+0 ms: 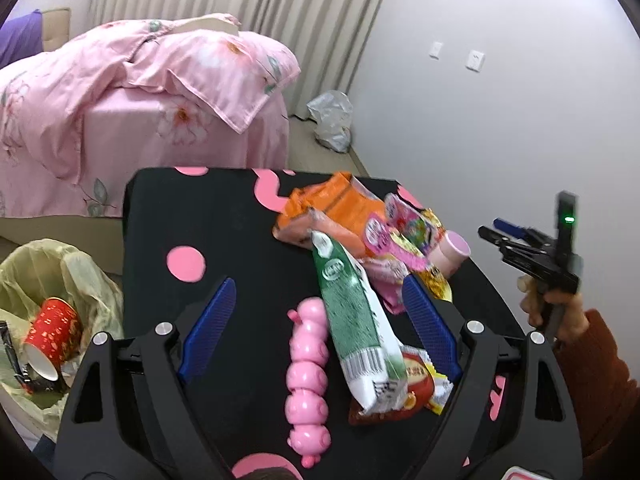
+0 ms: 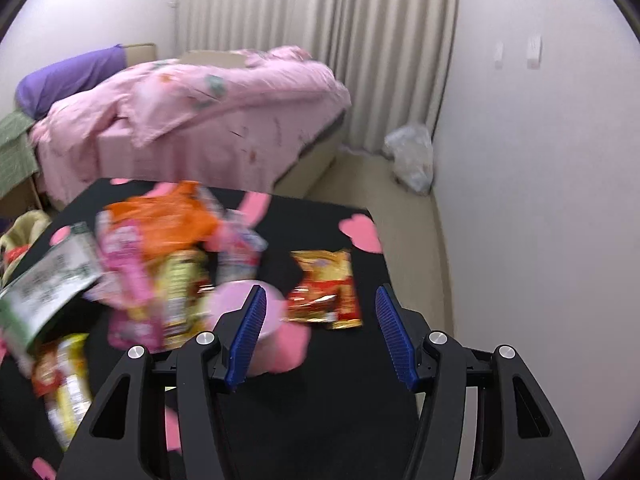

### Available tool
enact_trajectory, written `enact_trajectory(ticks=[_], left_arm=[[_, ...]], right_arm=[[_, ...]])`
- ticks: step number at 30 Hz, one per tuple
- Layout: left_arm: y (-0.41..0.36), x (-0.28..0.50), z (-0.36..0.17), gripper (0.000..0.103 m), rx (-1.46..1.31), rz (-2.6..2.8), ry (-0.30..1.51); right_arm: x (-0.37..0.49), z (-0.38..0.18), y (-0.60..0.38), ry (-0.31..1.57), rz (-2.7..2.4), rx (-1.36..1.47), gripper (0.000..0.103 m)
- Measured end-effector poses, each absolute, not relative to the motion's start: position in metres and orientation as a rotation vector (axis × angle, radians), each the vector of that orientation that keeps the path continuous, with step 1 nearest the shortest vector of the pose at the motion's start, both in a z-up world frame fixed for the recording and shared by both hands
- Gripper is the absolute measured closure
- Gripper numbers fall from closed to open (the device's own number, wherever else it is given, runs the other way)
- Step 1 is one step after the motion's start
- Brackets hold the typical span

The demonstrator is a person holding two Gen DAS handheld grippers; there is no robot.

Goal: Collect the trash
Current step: 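Grasp the gold bar with the right tool while the left tool grasps the green carton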

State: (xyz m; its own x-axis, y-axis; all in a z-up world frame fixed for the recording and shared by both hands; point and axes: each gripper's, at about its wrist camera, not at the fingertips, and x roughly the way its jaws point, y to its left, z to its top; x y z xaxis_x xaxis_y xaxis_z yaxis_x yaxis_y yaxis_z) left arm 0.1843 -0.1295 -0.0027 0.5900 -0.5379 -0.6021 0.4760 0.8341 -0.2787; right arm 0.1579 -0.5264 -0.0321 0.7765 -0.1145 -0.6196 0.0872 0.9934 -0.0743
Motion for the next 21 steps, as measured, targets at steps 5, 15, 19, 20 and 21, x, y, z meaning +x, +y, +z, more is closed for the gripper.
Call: enact_trajectory(ticks=[5,15,19,20,21], left_arm=[[-0.116,0.191,-0.006,0.022,-0.121,-0.557,0.748],[-0.124,0.190,-0.020,0.022,-0.075,-0.561,0.776],[-0.129,0.187,-0.023,0.022,-0.076,-0.584,0.777],[-0.129,0.186,-0.023,0.022,-0.076,-0.589,0.778],[-0.131,0.185,-0.023,0.022,-0.078,-0.597,0.784]], right_arm=[[0.216,-0.066,-0.578,0.749,-0.085,0.084,0.054],[0.260,-0.097,-0.575,0.880,0.064,0.133,0.091],[0.227,-0.064,-0.581,0.785,-0.029,0.142,0.092],[0.217,-0.054,-0.581,0.758,-0.056,0.139,0.092],[0.205,-0.042,-0.583,0.729,-0.083,0.136,0.092]])
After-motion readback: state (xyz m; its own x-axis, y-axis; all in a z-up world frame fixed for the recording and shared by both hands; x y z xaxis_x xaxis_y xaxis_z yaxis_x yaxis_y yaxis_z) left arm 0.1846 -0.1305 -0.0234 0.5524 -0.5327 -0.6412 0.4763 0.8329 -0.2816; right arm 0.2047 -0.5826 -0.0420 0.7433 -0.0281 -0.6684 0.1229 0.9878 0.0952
